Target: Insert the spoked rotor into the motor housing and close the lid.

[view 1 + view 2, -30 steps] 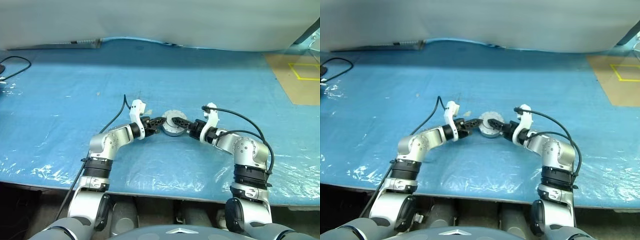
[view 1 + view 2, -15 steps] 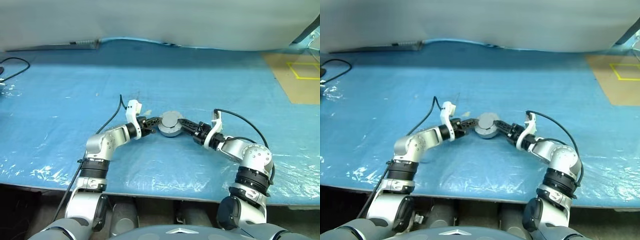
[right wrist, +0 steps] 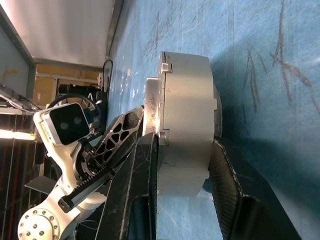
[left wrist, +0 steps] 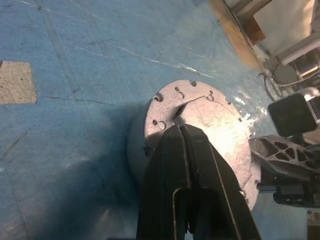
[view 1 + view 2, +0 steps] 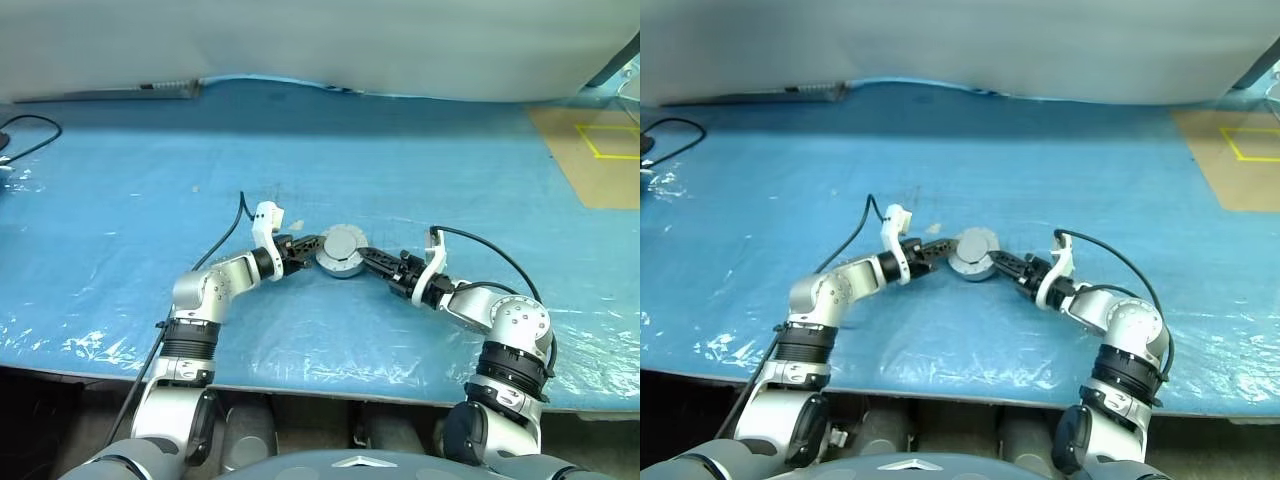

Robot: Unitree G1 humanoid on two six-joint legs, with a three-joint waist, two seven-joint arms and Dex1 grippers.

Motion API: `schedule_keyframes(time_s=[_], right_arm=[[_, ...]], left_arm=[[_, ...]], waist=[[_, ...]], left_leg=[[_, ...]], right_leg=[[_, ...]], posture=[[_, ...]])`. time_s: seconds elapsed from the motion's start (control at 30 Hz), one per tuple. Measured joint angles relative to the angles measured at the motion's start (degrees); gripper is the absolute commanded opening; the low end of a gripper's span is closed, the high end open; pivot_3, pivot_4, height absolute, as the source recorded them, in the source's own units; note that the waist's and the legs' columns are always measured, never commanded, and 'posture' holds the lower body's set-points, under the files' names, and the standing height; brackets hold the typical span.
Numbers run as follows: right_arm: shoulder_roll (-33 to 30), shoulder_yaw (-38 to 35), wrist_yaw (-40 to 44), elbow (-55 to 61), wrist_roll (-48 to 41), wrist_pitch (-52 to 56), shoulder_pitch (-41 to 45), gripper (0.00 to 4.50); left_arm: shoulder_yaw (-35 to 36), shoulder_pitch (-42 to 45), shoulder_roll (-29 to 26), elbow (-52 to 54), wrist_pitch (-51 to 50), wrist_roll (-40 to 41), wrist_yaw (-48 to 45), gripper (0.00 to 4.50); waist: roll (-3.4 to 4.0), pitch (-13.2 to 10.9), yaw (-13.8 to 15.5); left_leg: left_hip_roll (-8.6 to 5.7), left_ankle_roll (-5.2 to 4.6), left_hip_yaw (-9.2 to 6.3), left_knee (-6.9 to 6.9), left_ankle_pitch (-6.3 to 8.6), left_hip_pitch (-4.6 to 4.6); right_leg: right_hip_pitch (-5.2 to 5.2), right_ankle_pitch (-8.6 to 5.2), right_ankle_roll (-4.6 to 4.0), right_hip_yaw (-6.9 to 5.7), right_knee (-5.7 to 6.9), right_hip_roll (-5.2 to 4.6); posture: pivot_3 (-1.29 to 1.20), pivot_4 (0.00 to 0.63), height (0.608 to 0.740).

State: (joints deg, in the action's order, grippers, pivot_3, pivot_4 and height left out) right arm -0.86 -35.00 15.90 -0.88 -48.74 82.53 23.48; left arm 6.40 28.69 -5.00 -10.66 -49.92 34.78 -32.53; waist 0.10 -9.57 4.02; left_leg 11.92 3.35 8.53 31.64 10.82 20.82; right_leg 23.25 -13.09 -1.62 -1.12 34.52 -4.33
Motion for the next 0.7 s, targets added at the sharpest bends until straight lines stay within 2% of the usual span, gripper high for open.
schedule_keyframes(time_s=[0.13,0.17,0.4,0.53,0.7], right_arm=[[3.38,-2.94,-3.87,-0.52,-1.88,0.69,1.13,1.06],[3.85,-3.41,-4.92,-0.88,-2.28,0.70,1.80,1.06],[3.44,-6.25,-9.37,-3.18,-5.31,-0.49,7.72,1.06],[3.23,-6.54,-10.91,-5.09,-6.13,-1.75,10.28,1.06],[3.48,-6.29,-12.30,-6.24,-7.57,-1.95,11.32,1.06]], left_arm=[[5.65,-0.02,1.93,0.04,-3.57,6.36,1.73,1.61],[7.43,-0.06,2.18,0.03,-4.44,8.01,2.50,2.04],[20.80,-2.68,3.67,-1.07,-8.43,19.80,8.79,4.47],[23.51,-4.99,5.18,-1.03,-11.23,25.42,11.39,4.50],[23.41,-6.55,6.96,-0.27,-12.36,29.41,13.07,4.50]], waist=[[0.04,-0.03,-0.23],[0.08,-0.05,-0.24],[0.14,-0.10,0.07],[0.13,-0.11,0.16],[0.13,-0.11,0.21]], left_leg=[[0.00,0.01,0.01,-0.03,0.00,0.10],[-0.01,0.01,0.01,-0.03,-0.01,0.18],[-0.06,0.02,-0.04,-0.07,-0.01,0.75],[-0.05,0.02,-0.08,-0.11,-0.01,0.84],[-0.05,0.02,-0.09,-0.10,-0.01,0.80]], right_leg=[[0.19,0.00,-0.01,0.01,0.02,0.02],[0.26,0.00,-0.01,0.01,0.02,0.01],[0.73,0.17,0.26,-0.06,0.08,0.03],[0.75,0.18,0.27,-0.14,0.06,0.03],[0.75,0.19,0.29,-0.14,0.15,0.03]], posture=[[0.00,0.150,0.740],[0.00,0.150,0.740],[0.00,0.150,0.740],[0.00,0.150,0.740],[0.00,0.150,0.740]])
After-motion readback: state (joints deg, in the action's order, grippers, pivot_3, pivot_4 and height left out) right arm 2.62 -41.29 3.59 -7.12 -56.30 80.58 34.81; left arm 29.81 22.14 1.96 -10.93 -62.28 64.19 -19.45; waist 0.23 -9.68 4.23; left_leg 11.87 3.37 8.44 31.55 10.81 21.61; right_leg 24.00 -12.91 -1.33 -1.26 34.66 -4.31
